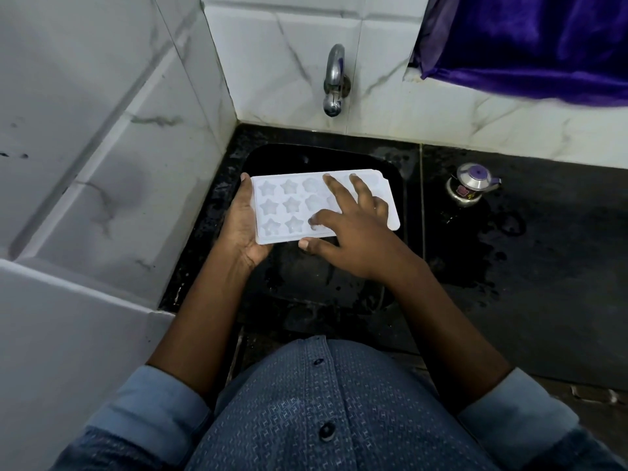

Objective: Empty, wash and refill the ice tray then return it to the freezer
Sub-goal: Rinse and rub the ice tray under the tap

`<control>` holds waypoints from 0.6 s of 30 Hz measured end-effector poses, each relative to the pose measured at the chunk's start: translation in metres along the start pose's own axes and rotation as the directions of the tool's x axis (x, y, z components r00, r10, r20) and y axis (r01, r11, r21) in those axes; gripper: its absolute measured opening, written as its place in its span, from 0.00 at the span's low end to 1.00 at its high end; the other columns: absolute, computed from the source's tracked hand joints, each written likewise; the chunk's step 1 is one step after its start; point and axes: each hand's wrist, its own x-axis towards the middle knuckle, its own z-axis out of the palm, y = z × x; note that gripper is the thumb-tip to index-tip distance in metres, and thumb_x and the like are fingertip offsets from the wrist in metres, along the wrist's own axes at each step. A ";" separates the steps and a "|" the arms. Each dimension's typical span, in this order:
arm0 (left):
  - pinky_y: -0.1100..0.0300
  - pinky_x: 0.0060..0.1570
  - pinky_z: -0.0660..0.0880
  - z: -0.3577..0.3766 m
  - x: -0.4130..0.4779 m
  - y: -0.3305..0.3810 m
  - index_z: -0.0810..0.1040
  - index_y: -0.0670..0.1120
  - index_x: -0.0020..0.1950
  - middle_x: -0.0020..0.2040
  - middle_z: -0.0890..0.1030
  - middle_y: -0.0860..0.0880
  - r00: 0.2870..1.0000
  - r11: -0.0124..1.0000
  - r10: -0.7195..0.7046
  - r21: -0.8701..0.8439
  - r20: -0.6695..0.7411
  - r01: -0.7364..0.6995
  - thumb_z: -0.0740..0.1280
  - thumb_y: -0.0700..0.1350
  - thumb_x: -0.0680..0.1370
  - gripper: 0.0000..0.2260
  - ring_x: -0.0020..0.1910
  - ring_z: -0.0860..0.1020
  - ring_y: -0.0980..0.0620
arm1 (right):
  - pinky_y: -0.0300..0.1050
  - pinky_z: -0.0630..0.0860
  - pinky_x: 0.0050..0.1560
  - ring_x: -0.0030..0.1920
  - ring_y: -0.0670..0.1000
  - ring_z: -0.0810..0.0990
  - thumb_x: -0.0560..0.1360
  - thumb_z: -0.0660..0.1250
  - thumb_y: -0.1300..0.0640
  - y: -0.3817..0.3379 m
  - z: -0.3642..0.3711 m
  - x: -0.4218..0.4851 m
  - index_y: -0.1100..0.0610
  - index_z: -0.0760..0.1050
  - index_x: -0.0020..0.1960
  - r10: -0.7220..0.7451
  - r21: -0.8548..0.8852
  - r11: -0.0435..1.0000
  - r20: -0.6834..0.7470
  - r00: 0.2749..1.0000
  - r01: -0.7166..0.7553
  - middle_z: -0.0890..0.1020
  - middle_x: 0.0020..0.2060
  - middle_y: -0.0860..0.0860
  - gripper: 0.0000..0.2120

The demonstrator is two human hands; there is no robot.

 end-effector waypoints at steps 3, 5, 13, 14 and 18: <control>0.43 0.49 0.85 0.000 -0.001 0.000 0.76 0.43 0.74 0.66 0.83 0.38 1.000 1.000 -0.004 -0.009 0.005 0.004 0.51 0.69 0.84 0.35 0.61 0.84 0.38 | 0.63 0.41 0.77 0.83 0.58 0.35 0.79 0.61 0.30 -0.001 0.000 0.000 0.40 0.79 0.66 0.004 0.004 1.000 0.013 1.000 -0.004 0.46 0.86 0.49 0.23; 0.44 0.47 0.85 0.000 -0.003 -0.001 0.78 0.43 0.71 0.64 0.85 0.39 1.000 1.000 -0.004 -0.012 0.000 0.004 0.51 0.68 0.84 0.34 0.58 0.85 0.39 | 0.64 0.41 0.77 0.83 0.58 0.35 0.79 0.61 0.30 -0.001 0.000 0.000 0.41 0.80 0.65 0.001 0.012 1.000 0.003 1.000 -0.001 0.46 0.86 0.49 0.23; 0.43 0.50 0.85 -0.001 -0.003 -0.002 0.77 0.44 0.72 0.65 0.84 0.39 1.000 1.000 -0.006 -0.001 0.017 0.006 0.50 0.68 0.85 0.34 0.60 0.85 0.39 | 0.64 0.41 0.78 0.83 0.57 0.35 0.80 0.60 0.30 0.000 0.000 -0.001 0.40 0.81 0.65 0.012 0.012 1.000 0.006 1.000 -0.012 0.47 0.86 0.49 0.22; 0.43 0.51 0.84 -0.001 -0.003 -0.001 0.77 0.43 0.72 0.65 0.84 0.39 1.000 1.000 -0.009 -0.002 0.023 0.009 0.50 0.68 0.84 0.34 0.61 0.84 0.39 | 0.64 0.42 0.78 0.83 0.58 0.35 0.79 0.60 0.29 0.000 0.000 -0.001 0.40 0.81 0.65 0.011 0.008 1.000 0.000 1.000 -0.011 0.47 0.86 0.49 0.23; 0.41 0.51 0.84 -0.002 -0.001 0.000 0.75 0.43 0.74 0.67 0.83 0.38 1.000 1.000 -0.013 -0.012 0.025 0.013 0.50 0.69 0.84 0.35 0.62 0.84 0.38 | 0.65 0.42 0.78 0.83 0.58 0.36 0.79 0.60 0.29 0.000 0.000 0.000 0.40 0.80 0.68 0.006 0.000 1.000 0.013 1.000 -0.006 0.48 0.86 0.50 0.25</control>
